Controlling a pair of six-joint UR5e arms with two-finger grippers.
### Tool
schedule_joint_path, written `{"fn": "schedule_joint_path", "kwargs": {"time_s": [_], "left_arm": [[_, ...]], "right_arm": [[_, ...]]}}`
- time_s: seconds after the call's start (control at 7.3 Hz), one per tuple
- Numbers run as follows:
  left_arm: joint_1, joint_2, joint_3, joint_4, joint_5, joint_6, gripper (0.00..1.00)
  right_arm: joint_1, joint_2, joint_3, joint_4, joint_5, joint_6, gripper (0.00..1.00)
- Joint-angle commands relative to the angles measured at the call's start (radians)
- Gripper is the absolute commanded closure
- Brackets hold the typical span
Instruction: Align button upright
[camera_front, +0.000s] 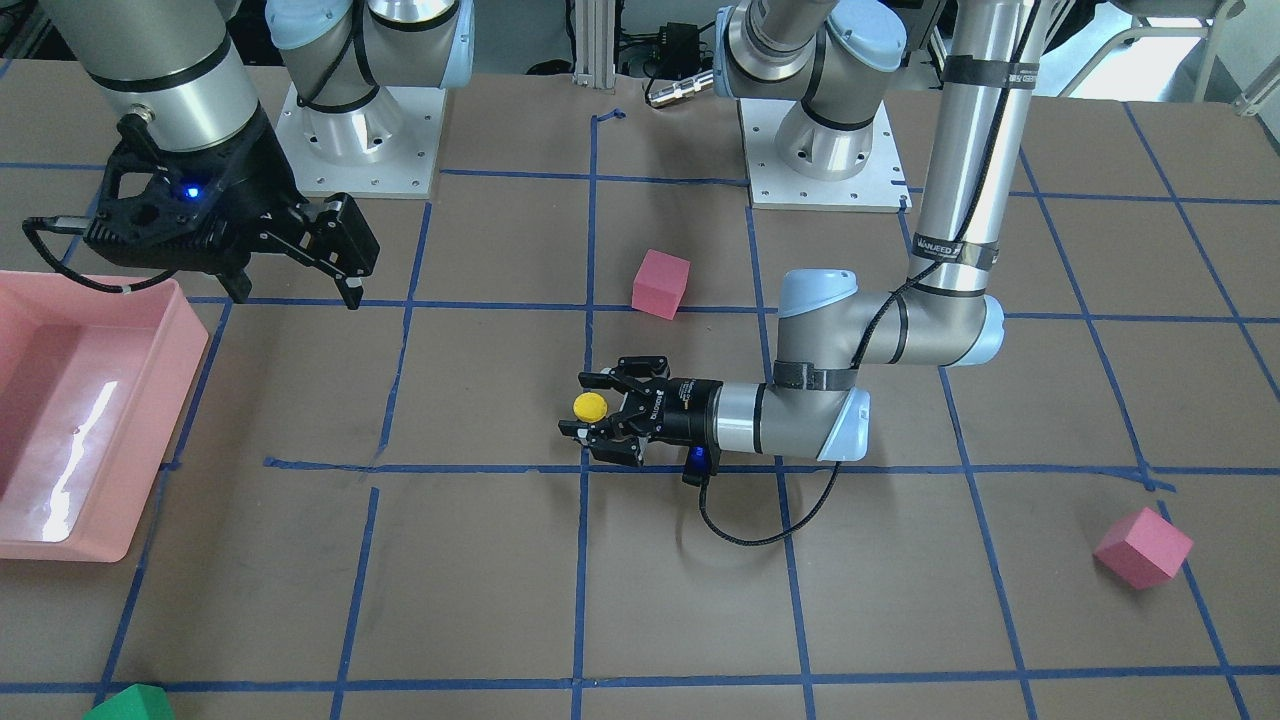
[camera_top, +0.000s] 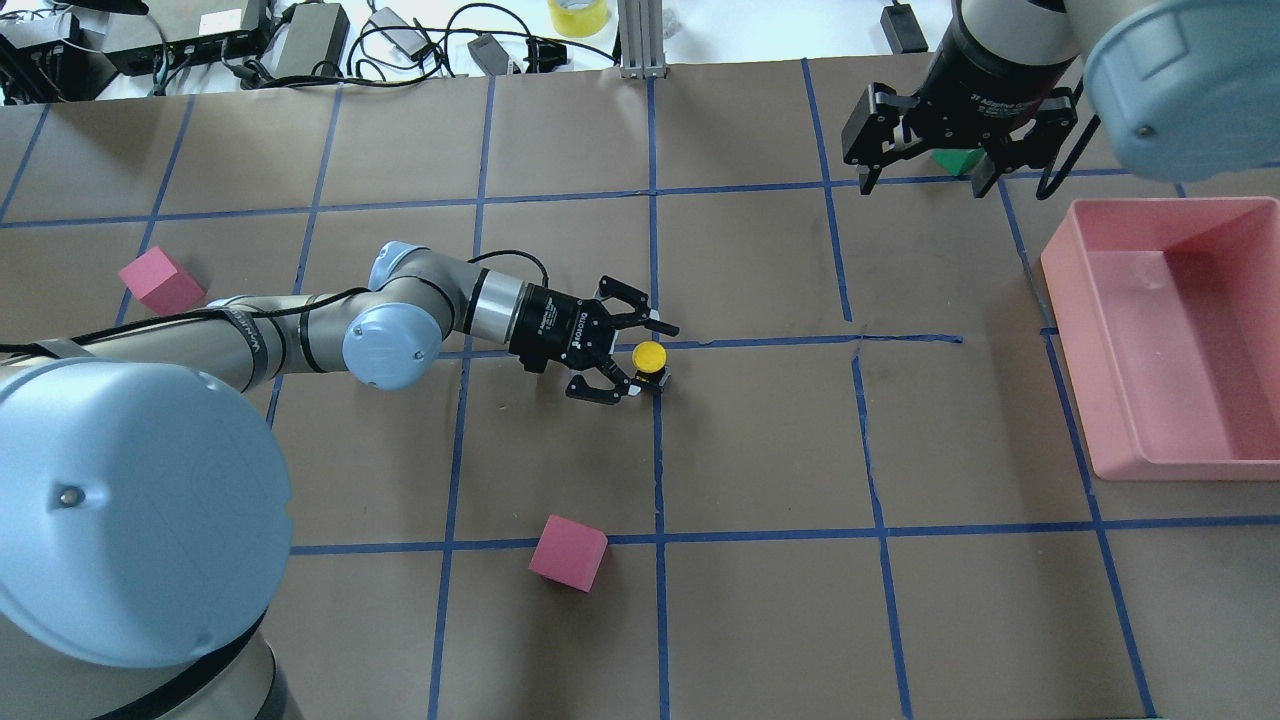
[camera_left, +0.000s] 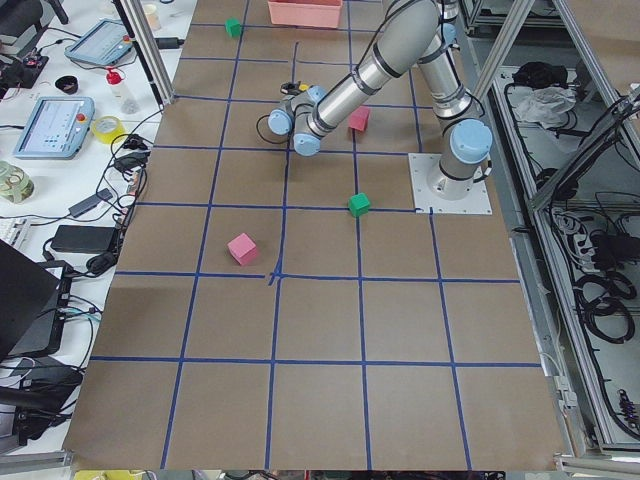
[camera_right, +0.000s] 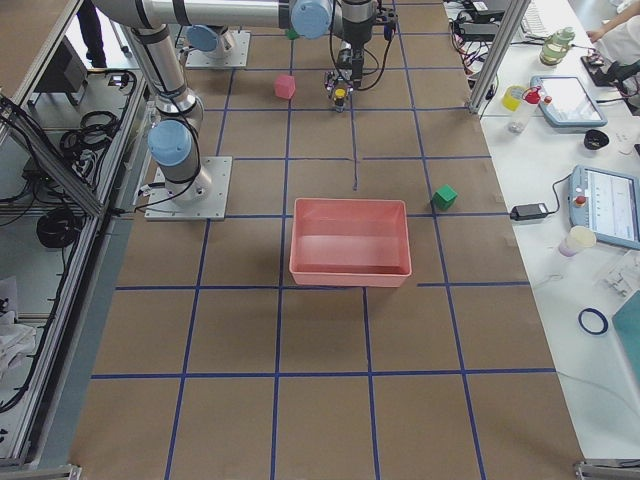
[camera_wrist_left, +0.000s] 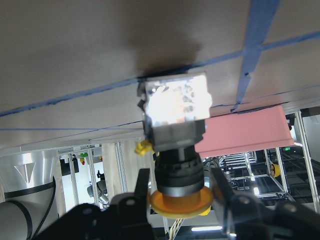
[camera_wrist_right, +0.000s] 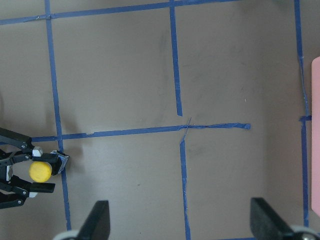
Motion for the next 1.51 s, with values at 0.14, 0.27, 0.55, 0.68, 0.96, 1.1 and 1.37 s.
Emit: {"fn": "schedule_joint_path", "kwargs": {"time_s": [0.14,0.27,0.55,0.68,0.96,1.1,1.37], "left_arm": [[0.048,0.130,0.165,0.014,0.267,-0.175,0.00],[0.057,0.178,0.231,0.000,0.311,-0.217,0.00],[0.059,0.253,0.284,-0.003,0.663,-0.004,0.00],[0.067,0.278,0.289,-0.026,0.816,0.229,0.00],[0.094,0.357,0.319,-0.157,1.154,0.641,0.00],[0.114,0.411,0.327,-0.209,1.216,0.750,0.00],[0.111,0.546,0.345,-0.274,1.273,0.753,0.00]], "right_arm": [[0.000,-0.001,-0.002,-0.006,0.001,-0.002,0.00],[0.000,-0.001,-0.002,-0.006,0.001,-0.002,0.00],[0.000,-0.001,-0.004,-0.006,0.001,-0.002,0.00],[-0.002,-0.001,-0.007,-0.011,-0.013,-0.007,0.00],[-0.002,-0.001,-0.004,-0.011,-0.005,-0.004,0.00],[-0.002,-0.001,-0.005,-0.012,-0.004,-0.002,0.00],[-0.002,-0.001,-0.004,-0.011,-0.004,-0.002,0.00]]}}
